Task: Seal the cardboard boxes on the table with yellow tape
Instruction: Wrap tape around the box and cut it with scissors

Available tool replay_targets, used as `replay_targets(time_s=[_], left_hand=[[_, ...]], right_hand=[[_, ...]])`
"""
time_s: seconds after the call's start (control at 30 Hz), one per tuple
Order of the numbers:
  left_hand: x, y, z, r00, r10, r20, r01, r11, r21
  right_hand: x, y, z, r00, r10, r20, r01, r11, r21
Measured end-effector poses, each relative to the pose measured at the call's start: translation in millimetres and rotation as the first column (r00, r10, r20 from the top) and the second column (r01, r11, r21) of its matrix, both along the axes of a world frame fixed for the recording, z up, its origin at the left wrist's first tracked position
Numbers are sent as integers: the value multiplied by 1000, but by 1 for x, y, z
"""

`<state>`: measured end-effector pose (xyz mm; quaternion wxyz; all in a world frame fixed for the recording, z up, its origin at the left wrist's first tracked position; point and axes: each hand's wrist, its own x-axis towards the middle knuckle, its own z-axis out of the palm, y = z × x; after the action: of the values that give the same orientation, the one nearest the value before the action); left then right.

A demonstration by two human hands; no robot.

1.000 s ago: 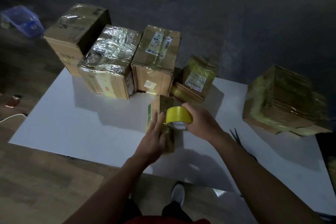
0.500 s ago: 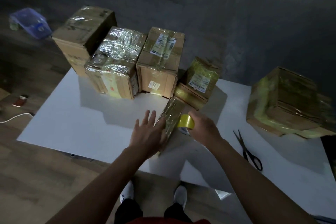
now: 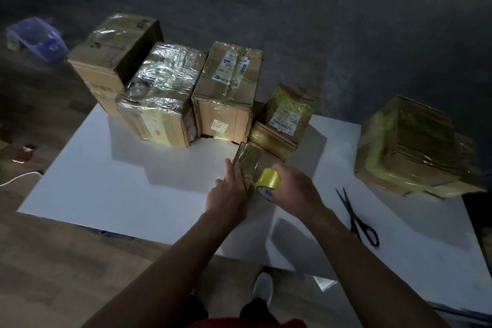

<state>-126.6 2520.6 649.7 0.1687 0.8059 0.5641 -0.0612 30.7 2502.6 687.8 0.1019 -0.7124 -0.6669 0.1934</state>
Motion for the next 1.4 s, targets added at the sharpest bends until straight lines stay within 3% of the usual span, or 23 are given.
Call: replay_targets(time_s=[0.27,0.5,0.63,0.77,0.87,1.0,1.13,1.27,1.37,1.4], left_hand=[[5,2,-3,999,41,17,-41,999,-3],[5,0,-5,994,63,84,-62,998,-14],[0,1,-11,973,86,216,-85,996,-11],[-5,-6,-17,887,173,428,-142,984,-103],[-12,-6,-27,860,201,469,-139,977,-164],[-26,-5,-39,775,244,583,-143,966,-214],[-40,-4,-55,677,309,668,-168,949,-268],[-46,-6,-59,478,376,794,-94,920,-379],[-49,0,-61,442,386,810,-34,909,-415],[-51,2,-65,477,392,787,-45,905,-424]], right_hand=[[-5,7,29,997,4,78,-1,999,-35],[6,-7,-1,999,-32,40,37,990,-139],[3,-3,-18,999,-23,32,26,995,-93],[3,11,-29,995,20,95,-13,997,-78],[3,12,-29,997,31,-75,-39,993,-110],[-2,12,-25,967,57,-248,-64,998,-23],[-8,20,-24,975,165,-147,-170,985,-24],[5,20,-29,971,235,48,-231,970,-75],[5,26,-31,979,203,18,-200,974,-108],[1,30,-32,978,206,8,-204,973,-105]])
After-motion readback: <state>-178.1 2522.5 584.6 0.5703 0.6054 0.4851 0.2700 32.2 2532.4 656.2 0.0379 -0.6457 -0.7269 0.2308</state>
